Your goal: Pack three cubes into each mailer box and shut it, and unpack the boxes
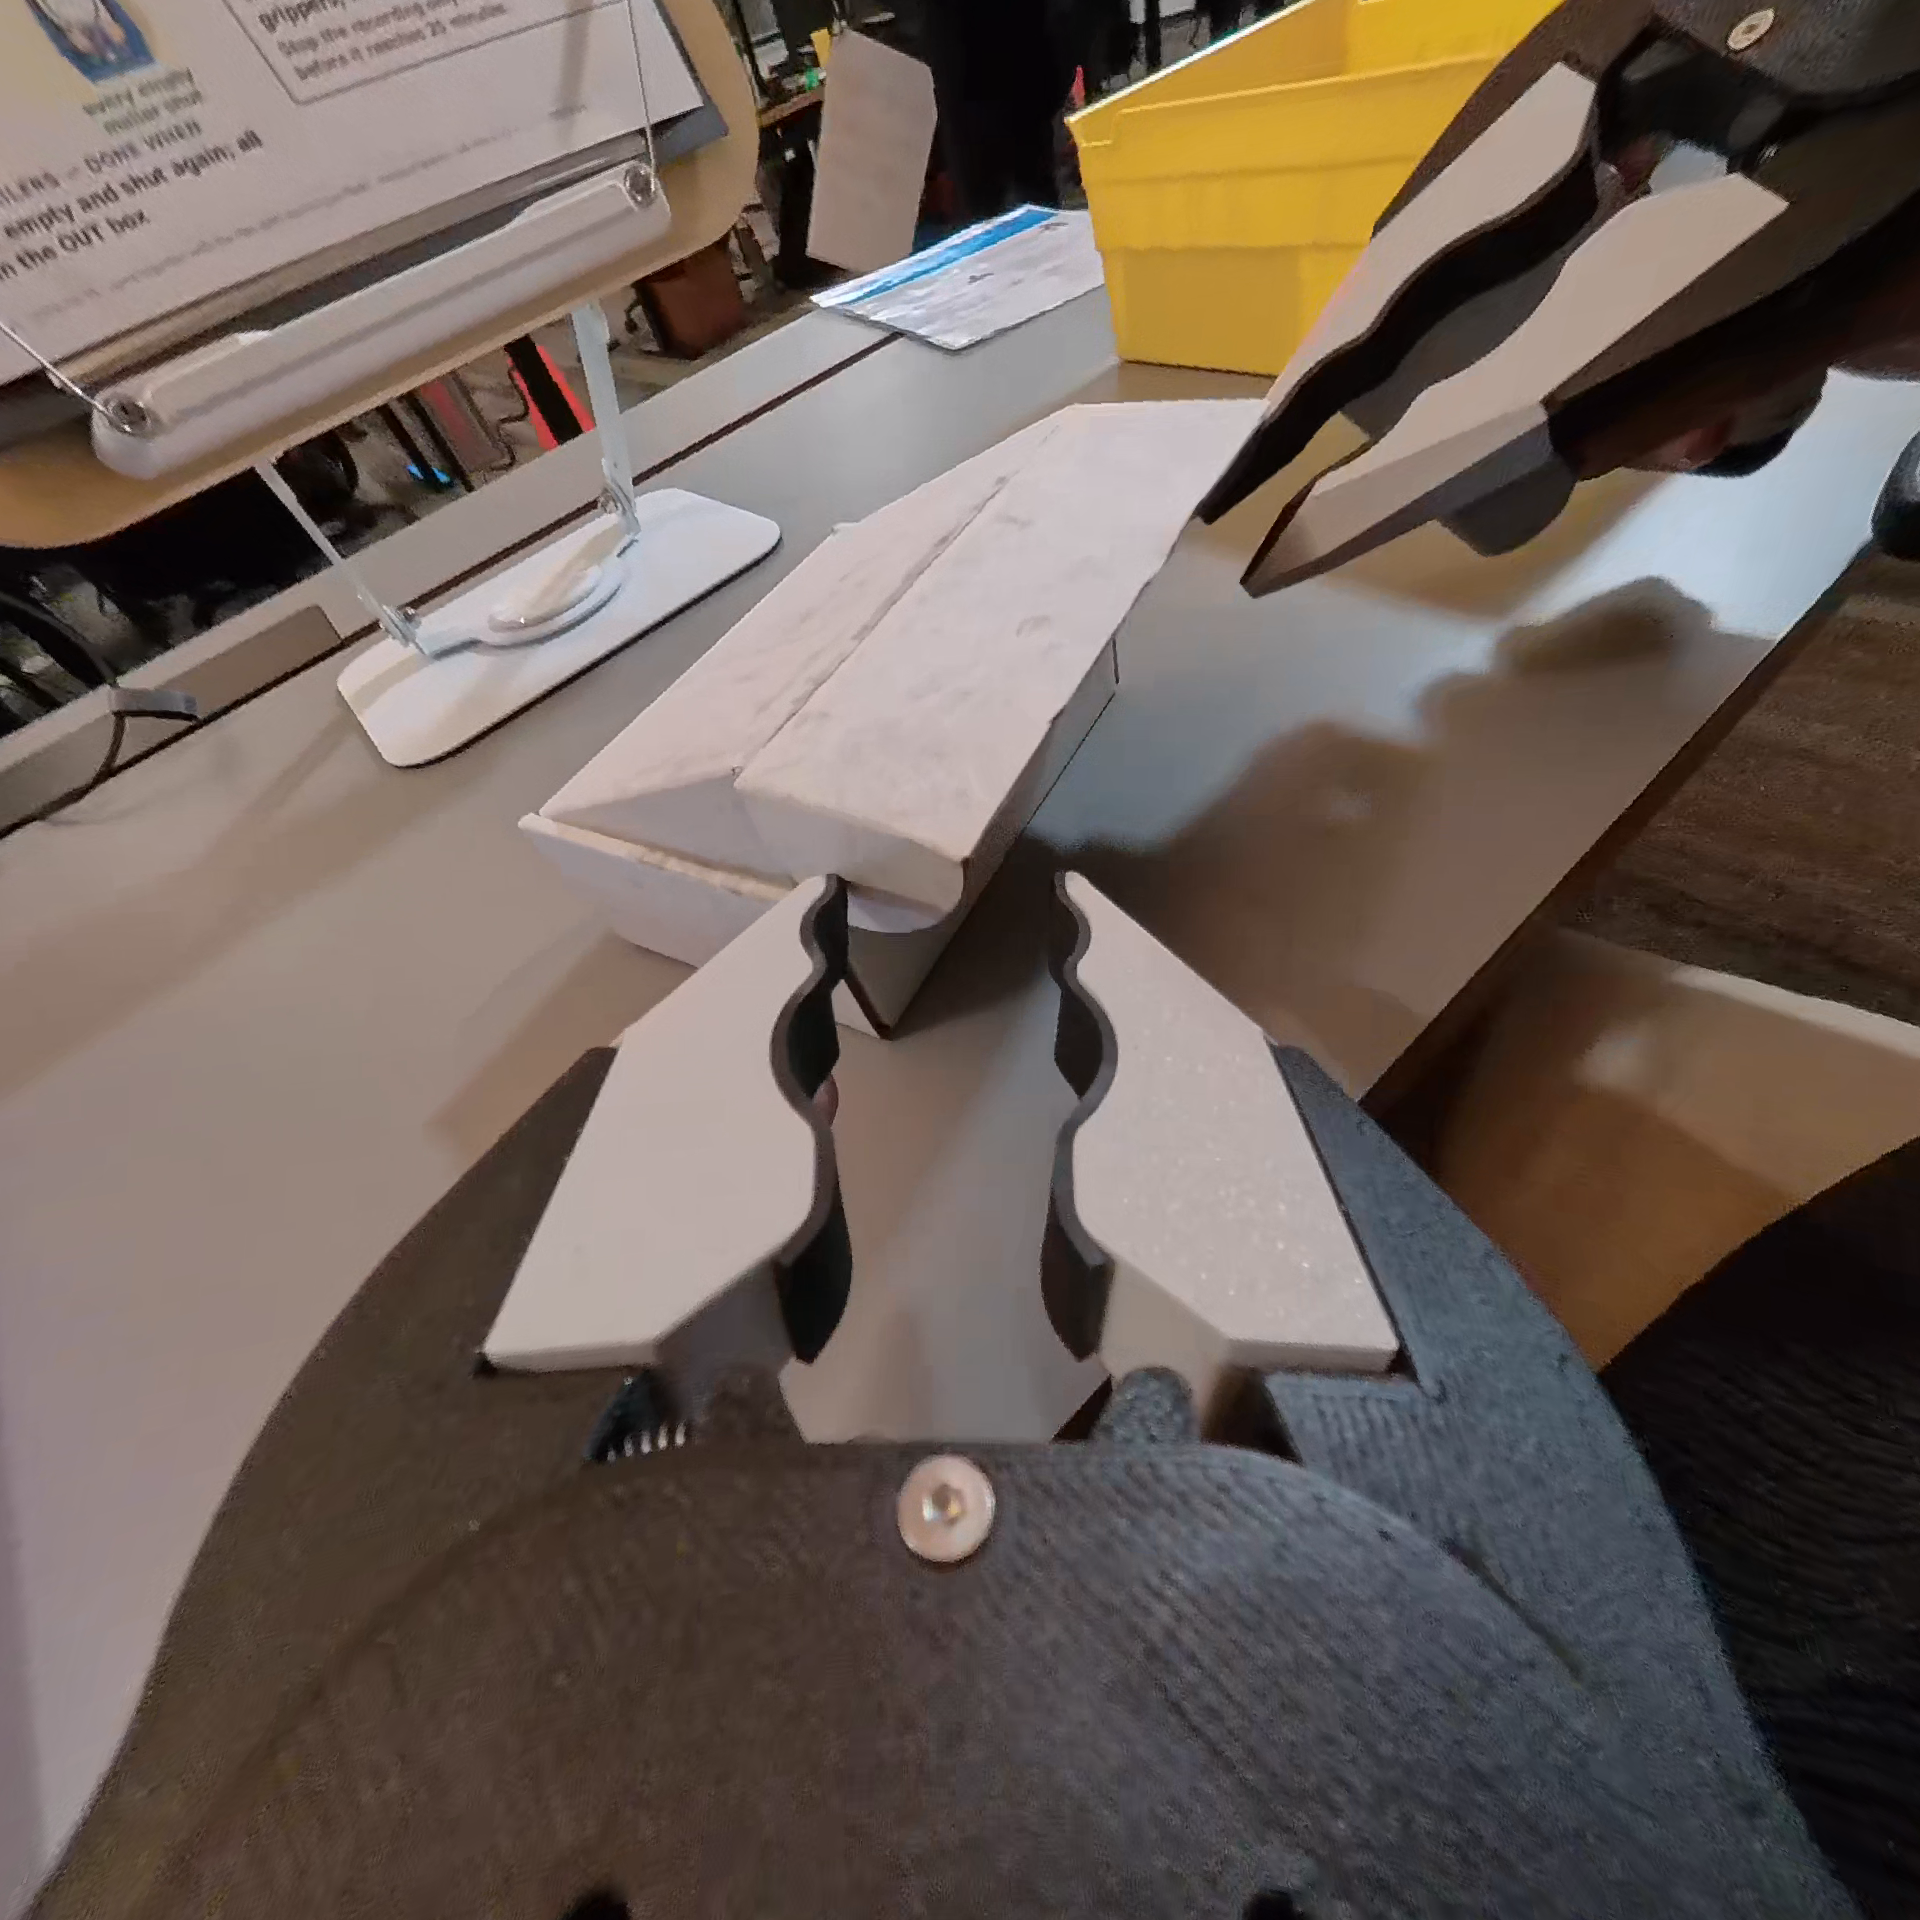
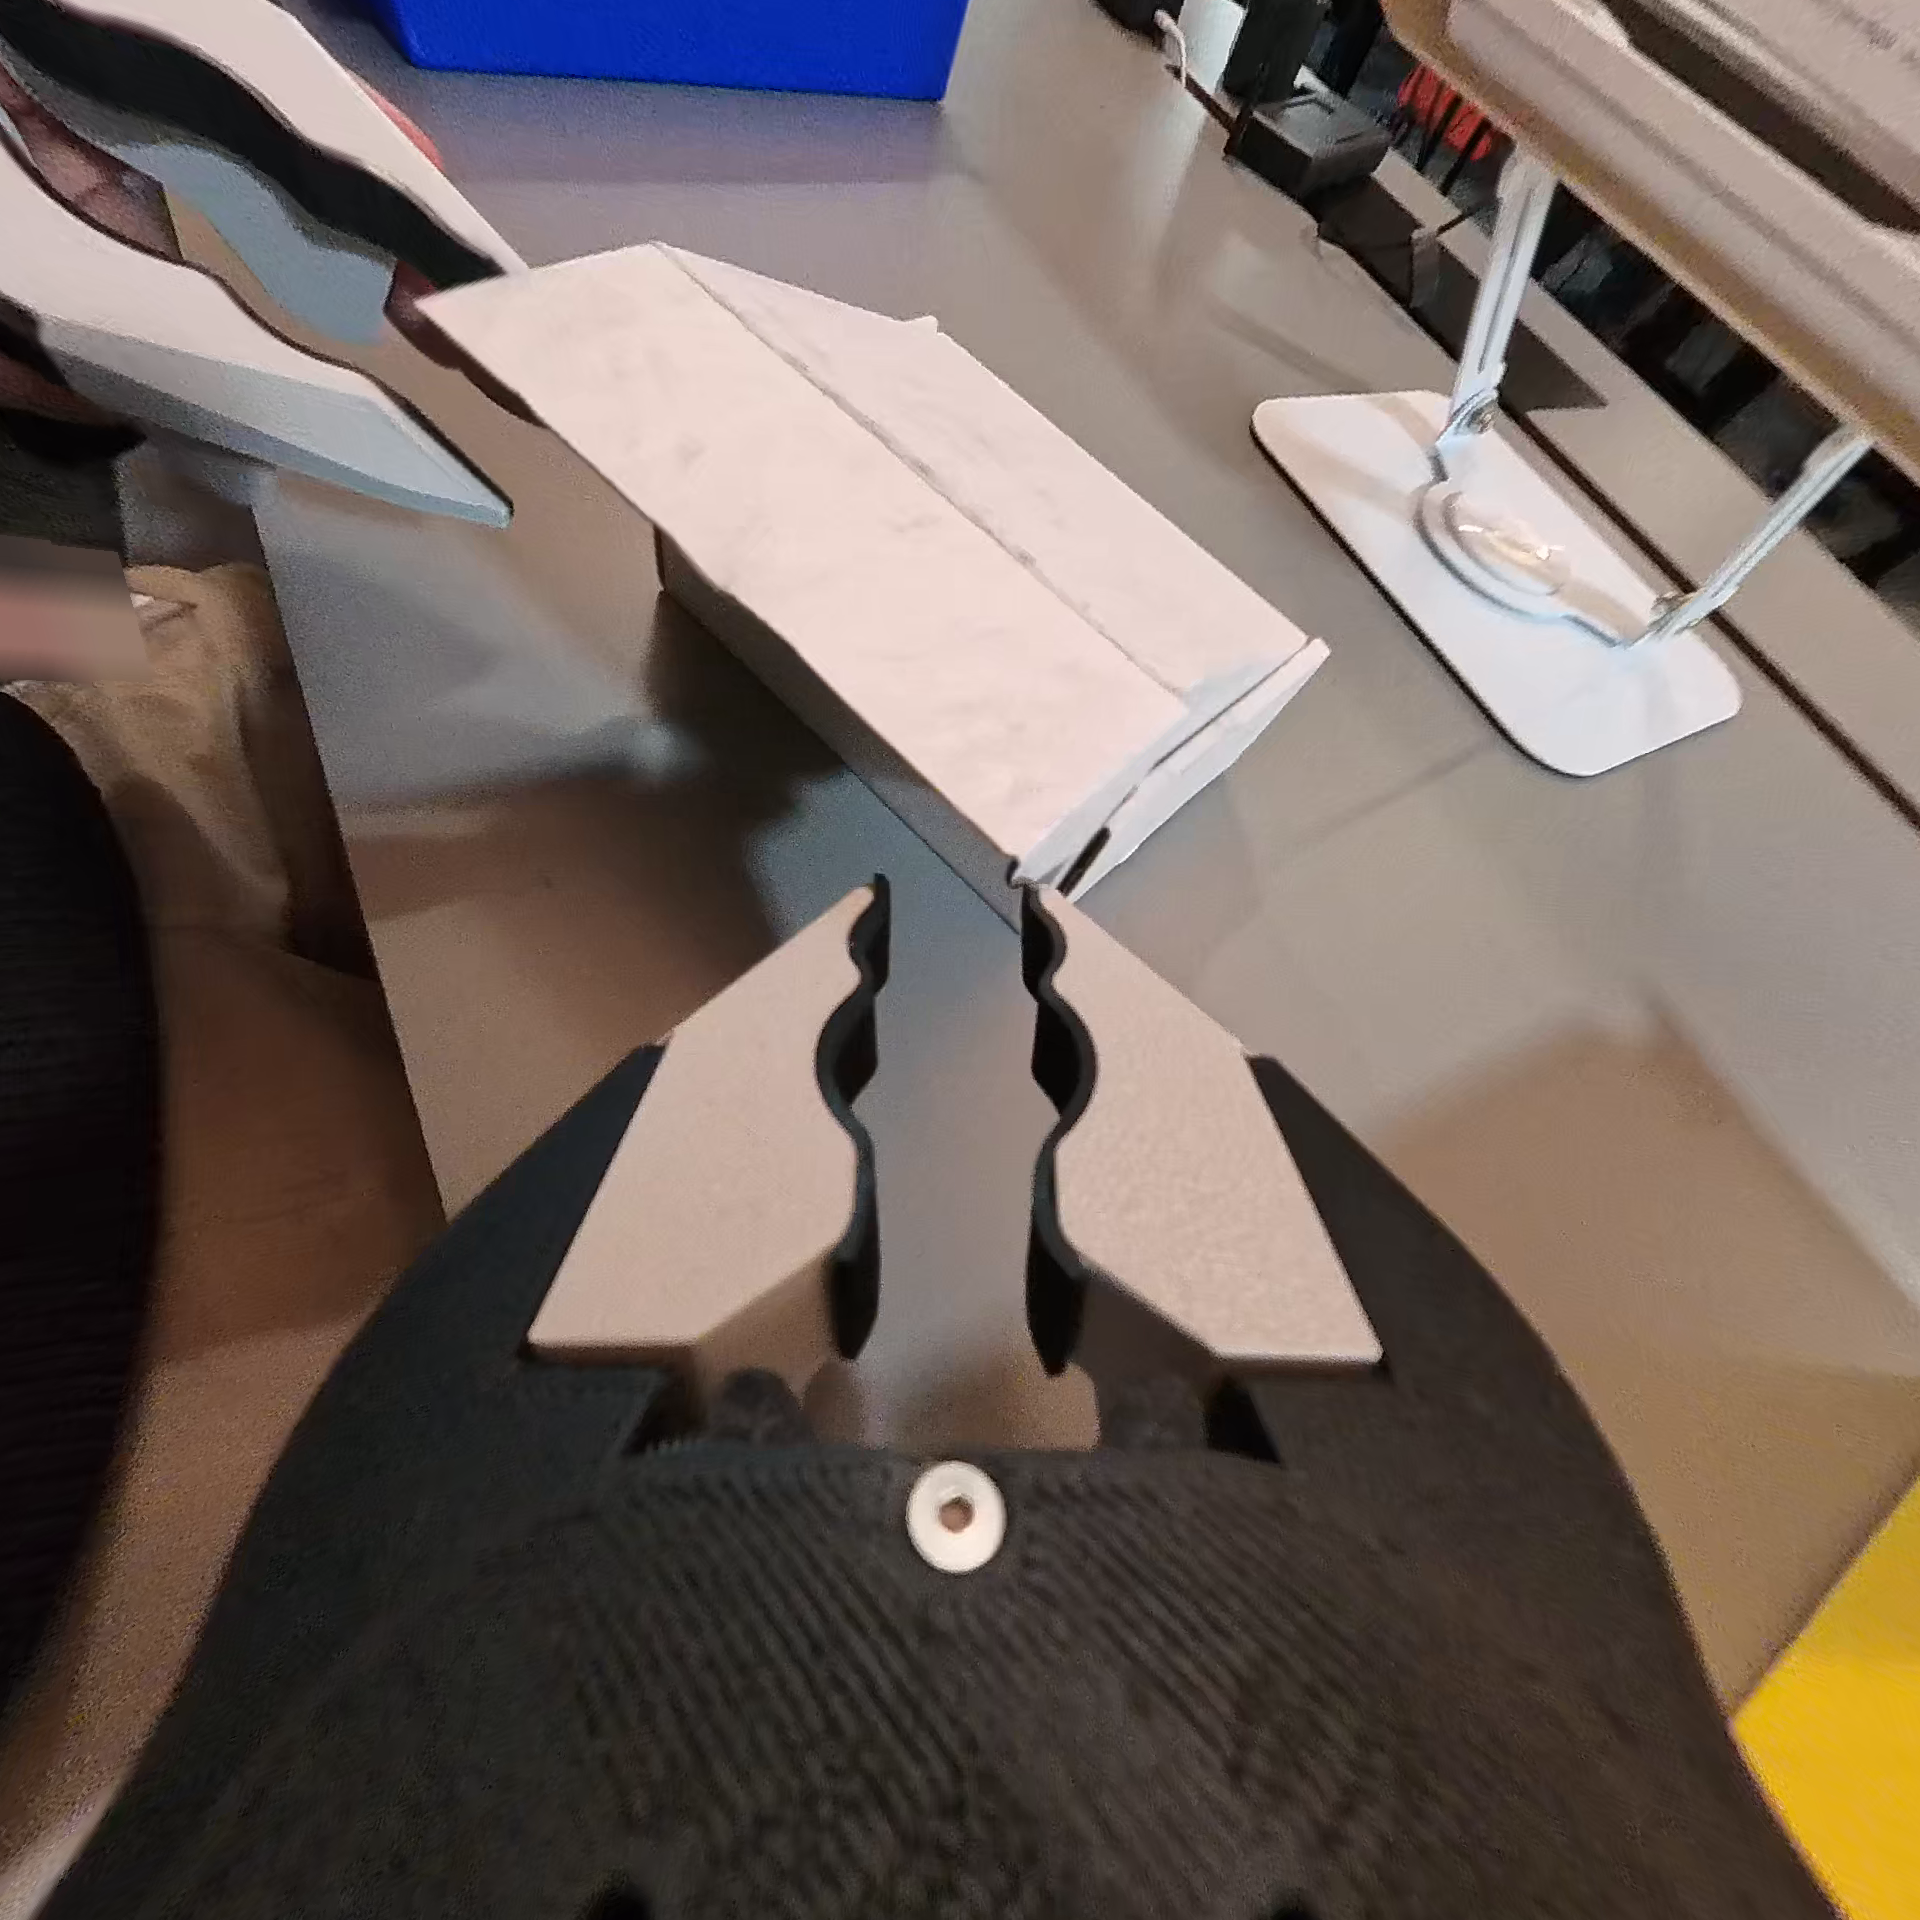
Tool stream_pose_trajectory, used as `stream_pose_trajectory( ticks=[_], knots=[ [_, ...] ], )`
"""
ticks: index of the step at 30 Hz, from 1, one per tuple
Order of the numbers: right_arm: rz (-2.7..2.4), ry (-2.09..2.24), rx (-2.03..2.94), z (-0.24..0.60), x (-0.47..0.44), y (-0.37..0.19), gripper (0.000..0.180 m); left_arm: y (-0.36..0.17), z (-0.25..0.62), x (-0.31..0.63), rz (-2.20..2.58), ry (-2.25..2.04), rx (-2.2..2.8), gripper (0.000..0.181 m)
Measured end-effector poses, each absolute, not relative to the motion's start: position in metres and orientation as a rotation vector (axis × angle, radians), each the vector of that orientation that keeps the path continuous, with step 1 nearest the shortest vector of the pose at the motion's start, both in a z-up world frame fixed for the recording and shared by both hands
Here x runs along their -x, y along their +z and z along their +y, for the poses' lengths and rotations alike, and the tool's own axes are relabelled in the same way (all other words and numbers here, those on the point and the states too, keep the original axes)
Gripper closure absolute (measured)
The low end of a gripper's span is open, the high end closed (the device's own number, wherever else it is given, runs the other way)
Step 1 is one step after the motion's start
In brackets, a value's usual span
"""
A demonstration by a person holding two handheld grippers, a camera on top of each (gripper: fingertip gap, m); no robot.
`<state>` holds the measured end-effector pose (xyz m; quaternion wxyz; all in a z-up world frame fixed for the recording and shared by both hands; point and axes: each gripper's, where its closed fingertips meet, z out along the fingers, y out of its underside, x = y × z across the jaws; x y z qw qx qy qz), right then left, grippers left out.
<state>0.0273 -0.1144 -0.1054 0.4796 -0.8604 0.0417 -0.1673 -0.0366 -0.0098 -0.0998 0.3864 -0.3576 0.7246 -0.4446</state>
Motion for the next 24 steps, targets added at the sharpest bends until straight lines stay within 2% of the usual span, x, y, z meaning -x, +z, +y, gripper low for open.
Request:
stream_pose_trajectory(
  ticks=[6,17,24],
  knots=[
    [0.085,-0.404,2.070,-0.115,-0.025,-0.098,0.171,-0.095,-0.009,0.038,1.826,-1.176,0.931,0.147],
    [0.076,-0.390,2.146,-0.115,-0.023,-0.116,0.158,-0.101,-0.010,0.040,1.864,-1.172,0.943,0.149],
    [0.094,-0.429,2.121,-0.114,-0.028,-0.110,0.172,-0.097,-0.003,0.036,1.818,-1.127,0.935,0.163]
  ],
)
